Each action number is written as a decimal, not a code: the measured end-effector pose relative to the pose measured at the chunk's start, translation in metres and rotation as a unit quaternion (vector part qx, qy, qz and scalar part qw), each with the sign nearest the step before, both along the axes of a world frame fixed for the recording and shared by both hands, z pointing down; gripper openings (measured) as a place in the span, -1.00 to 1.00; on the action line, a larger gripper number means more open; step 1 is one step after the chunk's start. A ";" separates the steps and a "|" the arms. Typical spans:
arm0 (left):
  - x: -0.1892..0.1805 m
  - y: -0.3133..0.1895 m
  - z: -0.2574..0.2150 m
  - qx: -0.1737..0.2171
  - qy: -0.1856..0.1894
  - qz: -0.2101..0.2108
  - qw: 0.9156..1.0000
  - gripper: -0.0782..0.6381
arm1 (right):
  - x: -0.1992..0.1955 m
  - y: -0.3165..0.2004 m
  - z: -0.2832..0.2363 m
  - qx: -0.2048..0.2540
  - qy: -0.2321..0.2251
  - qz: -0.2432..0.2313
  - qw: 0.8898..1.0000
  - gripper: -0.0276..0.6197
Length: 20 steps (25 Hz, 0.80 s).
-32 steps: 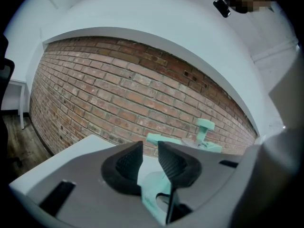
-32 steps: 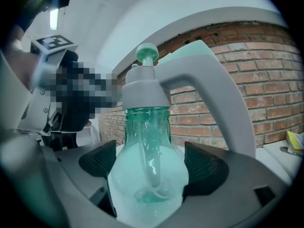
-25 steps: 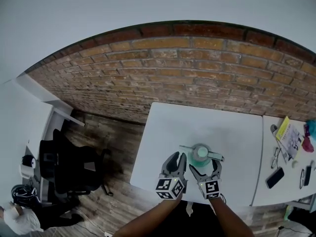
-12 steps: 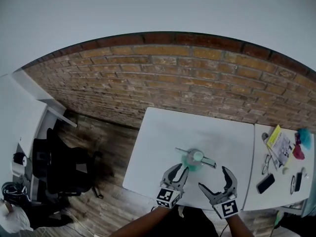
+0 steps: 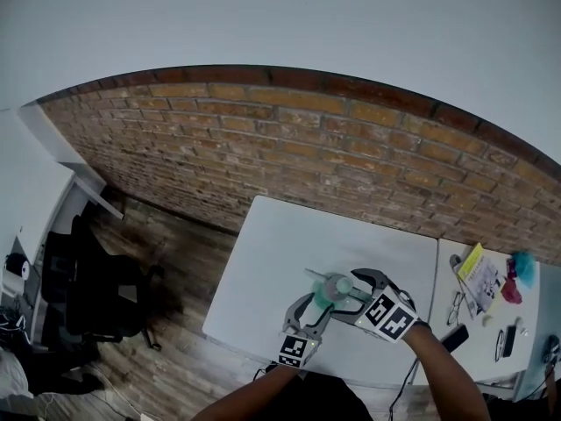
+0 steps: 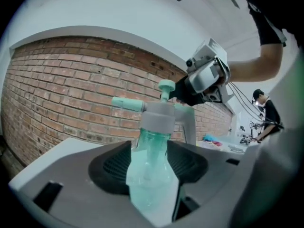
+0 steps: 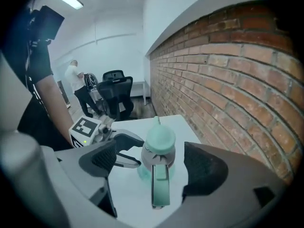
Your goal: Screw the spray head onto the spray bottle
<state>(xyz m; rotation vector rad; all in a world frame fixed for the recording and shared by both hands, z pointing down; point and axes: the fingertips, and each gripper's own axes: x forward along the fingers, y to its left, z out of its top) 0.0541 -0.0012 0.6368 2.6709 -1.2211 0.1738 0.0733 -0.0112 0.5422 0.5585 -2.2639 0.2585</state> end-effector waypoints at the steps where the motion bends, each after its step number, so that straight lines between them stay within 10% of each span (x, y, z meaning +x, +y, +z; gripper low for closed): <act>1: 0.000 -0.003 0.001 0.001 0.001 -0.001 1.000 -0.17 | -0.005 0.000 0.003 -0.016 0.008 -0.001 1.000 0.49; 6: 0.006 -0.012 0.001 0.013 -0.005 0.015 1.000 -0.12 | -0.015 -0.008 0.015 -0.052 0.086 -0.017 0.995 0.35; 9: 0.009 -0.014 0.001 0.016 -0.002 0.024 1.000 -0.10 | -0.012 -0.020 0.015 -0.060 0.120 -0.019 0.991 -0.29; 12: 0.009 -0.015 0.001 0.021 -0.004 0.030 0.999 -0.10 | -0.013 -0.022 0.016 -0.085 0.138 -0.036 0.986 -0.28; 15: 0.009 -0.013 0.001 0.023 -0.004 0.038 0.999 -0.10 | -0.012 -0.025 0.014 -0.098 0.156 -0.036 0.982 0.15; 20: 0.010 -0.015 0.003 0.024 -0.006 0.042 0.999 -0.10 | -0.007 -0.026 0.037 -0.126 0.188 -0.032 0.974 0.15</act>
